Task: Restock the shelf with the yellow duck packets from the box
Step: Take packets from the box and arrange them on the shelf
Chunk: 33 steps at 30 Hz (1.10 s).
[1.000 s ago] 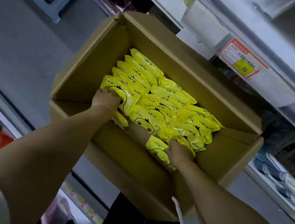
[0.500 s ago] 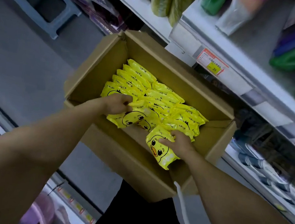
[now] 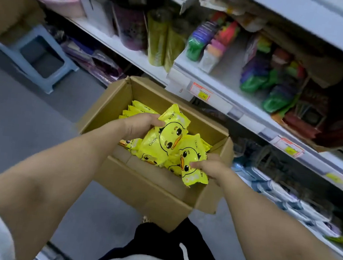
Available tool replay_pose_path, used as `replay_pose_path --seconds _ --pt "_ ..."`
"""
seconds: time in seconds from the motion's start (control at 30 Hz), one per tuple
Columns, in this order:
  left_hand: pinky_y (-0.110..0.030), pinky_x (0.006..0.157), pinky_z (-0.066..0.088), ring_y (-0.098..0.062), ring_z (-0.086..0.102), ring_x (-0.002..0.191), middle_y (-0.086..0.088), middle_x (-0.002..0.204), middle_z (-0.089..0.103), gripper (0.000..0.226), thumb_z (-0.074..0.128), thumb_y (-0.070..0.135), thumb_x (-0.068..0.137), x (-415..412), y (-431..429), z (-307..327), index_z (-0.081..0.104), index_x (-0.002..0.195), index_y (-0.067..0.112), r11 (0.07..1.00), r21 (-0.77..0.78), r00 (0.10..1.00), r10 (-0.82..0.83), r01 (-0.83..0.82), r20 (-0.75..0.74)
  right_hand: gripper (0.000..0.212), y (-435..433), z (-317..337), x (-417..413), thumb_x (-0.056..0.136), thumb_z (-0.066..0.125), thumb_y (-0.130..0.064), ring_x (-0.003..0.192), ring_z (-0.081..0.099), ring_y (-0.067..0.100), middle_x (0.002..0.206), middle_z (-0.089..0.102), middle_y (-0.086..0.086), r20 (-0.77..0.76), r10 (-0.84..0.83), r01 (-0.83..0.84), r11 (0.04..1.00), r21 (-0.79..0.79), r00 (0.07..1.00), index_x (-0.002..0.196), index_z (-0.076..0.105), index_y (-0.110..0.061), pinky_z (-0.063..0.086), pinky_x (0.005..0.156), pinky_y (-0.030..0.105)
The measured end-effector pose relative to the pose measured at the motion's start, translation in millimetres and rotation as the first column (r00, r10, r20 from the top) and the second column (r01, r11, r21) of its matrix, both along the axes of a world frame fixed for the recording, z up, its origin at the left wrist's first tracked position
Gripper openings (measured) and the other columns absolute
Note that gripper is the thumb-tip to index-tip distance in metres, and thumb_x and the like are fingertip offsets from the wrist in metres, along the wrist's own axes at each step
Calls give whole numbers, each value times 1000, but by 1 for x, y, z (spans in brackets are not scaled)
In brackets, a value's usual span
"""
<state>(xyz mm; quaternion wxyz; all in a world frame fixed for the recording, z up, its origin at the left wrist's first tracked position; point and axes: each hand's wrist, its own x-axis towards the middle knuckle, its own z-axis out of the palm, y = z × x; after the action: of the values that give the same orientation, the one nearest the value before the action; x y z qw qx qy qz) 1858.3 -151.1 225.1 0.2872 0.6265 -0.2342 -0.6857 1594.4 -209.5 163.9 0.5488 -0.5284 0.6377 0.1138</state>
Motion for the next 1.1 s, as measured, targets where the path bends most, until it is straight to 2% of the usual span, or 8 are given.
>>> replay_pose_path --seconds 0.17,0.27,0.37,0.43,0.57,0.67,0.97,1.1 --pt "-54 115 25 -28 37 139 -4 154 37 85 68 66 76 -27 -9 28 40 146 27 992 6 974 -124 125 188 53 -6 44 -25 59 90 -25 84 72 20 97 73 1 102 -79 91 989 -119 992 105 64 -19 61 73 32" --pt "-58 114 10 -27 18 148 2 160 23 67 49 59 93 -46 -13 52 32 151 30 984 12 932 -172 177 319 57 -14 66 -41 61 87 -30 91 71 21 105 73 3 127 -83 105 978 -179 988 113 67 -17 59 83 33" --pt "-55 111 18 -18 35 141 7 156 31 66 50 62 90 -66 -20 80 38 147 31 949 32 889 -304 313 342 22 -15 91 -60 79 81 -24 78 71 16 93 75 3 180 -76 112 974 -197 981 97 72 -15 57 72 28" --pt "-37 101 38 0 65 103 11 132 54 49 57 48 92 -82 -22 100 50 134 24 926 25 895 -371 377 250 11 -14 104 -75 85 77 -21 71 70 13 92 76 5 210 -79 127 967 -222 975 93 71 -15 55 64 24" --pt "-33 96 44 -13 62 106 9 109 69 31 70 23 87 -121 -36 119 61 116 26 879 -55 860 -447 473 247 23 -13 133 -113 83 80 -26 61 70 2 85 76 0 256 -39 107 960 -259 966 99 74 -10 49 51 12" --pt "-33 70 60 -18 72 85 -7 104 74 25 71 8 86 -161 -49 133 64 108 18 902 -102 891 -386 418 239 10 -15 154 -155 83 80 -27 55 64 -9 76 72 -12 282 16 70 954 -291 959 87 72 -22 42 47 6" --pt "-45 81 59 -29 72 90 -14 105 73 40 75 4 80 -303 -74 210 62 118 6 837 -159 813 -435 523 387 16 -34 213 -312 84 77 -11 61 70 1 85 74 2 312 55 55 941 -335 948 98 69 -11 54 57 16" --pt "-40 74 60 -28 73 88 -12 101 75 36 75 3 79 -363 -85 257 62 112 8 797 -237 791 -420 556 444 28 -46 246 -381 80 81 -12 93 74 29 100 77 10 331 54 75 927 -367 942 106 70 -8 57 90 48"
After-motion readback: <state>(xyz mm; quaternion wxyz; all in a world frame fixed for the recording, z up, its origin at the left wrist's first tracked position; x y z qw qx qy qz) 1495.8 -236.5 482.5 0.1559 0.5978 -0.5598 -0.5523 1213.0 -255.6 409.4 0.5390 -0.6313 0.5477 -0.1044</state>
